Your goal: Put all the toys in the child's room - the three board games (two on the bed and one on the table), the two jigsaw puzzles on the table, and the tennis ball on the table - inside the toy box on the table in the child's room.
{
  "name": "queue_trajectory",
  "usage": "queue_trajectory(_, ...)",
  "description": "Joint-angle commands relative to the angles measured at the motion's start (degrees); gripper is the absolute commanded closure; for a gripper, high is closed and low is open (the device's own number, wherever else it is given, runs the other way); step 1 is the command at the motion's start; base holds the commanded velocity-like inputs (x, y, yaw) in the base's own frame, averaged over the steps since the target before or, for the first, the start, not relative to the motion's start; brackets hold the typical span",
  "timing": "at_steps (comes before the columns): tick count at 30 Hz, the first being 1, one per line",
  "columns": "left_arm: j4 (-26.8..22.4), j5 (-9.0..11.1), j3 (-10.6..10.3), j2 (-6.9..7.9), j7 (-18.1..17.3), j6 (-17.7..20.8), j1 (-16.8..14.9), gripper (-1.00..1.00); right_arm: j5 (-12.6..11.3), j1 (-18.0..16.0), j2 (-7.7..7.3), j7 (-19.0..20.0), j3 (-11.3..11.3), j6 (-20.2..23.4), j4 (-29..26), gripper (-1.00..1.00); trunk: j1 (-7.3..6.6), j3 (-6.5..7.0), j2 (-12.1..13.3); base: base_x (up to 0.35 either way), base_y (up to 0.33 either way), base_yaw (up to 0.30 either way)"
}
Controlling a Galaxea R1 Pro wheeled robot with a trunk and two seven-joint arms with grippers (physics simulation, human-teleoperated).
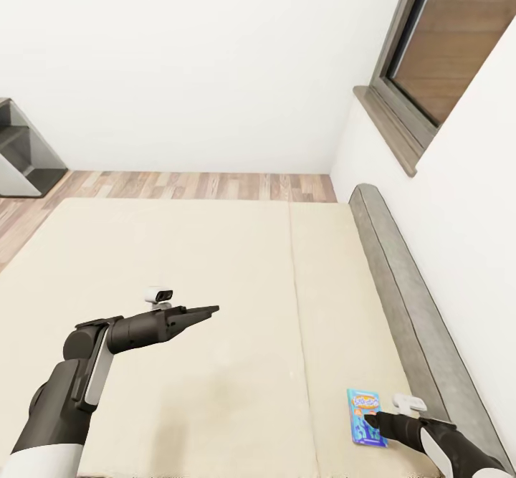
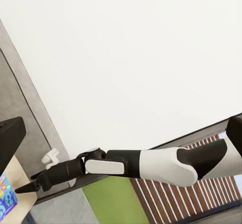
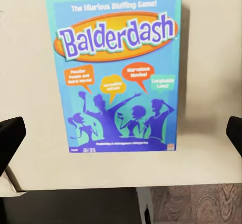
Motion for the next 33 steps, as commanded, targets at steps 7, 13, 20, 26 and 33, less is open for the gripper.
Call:
queue_trajectory(7,-0.01,0.03,-0.04,0.0,-0.18,0.56,-0.01,-1.0,-0.56,-0.08,0.28,0.22,0.35,0.28,-0.09,-1.0,0.03,-0.31,-0.1,0.0,0.0,0.0)
queue_trajectory(13,-0.01,0.03,-0.05,0.0,-0.18,0.59,0.0,-1.0,-0.56,-0.09,0.23,0.28,0.35,0.26,-0.17,-1.0,0.03,-0.34,-0.1,0.0,0.0,0.0)
queue_trajectory(20,-0.01,0.03,-0.05,0.0,-0.18,0.54,0.0,-1.0,-0.61,-0.09,0.03,0.34,0.36,0.15,-0.18,-1.0,0.03,-0.34,-0.1,0.0,0.0,0.0)
queue_trajectory(26,-0.01,0.03,-0.05,0.0,-0.24,0.54,0.0,-1.0,-0.75,-0.55,-0.57,0.67,0.14,0.22,-0.34,-1.0,0.03,-0.34,-0.1,0.0,0.0,0.0)
queue_trajectory(33,-0.01,-0.07,-0.02,0.0,-0.29,0.54,0.0,-1.0,-1.67,-1.81,-1.75,4.03,-2.88,0.36,-0.77,-1.0,0.03,-0.34,-0.1,0.0,0.0,0.0)
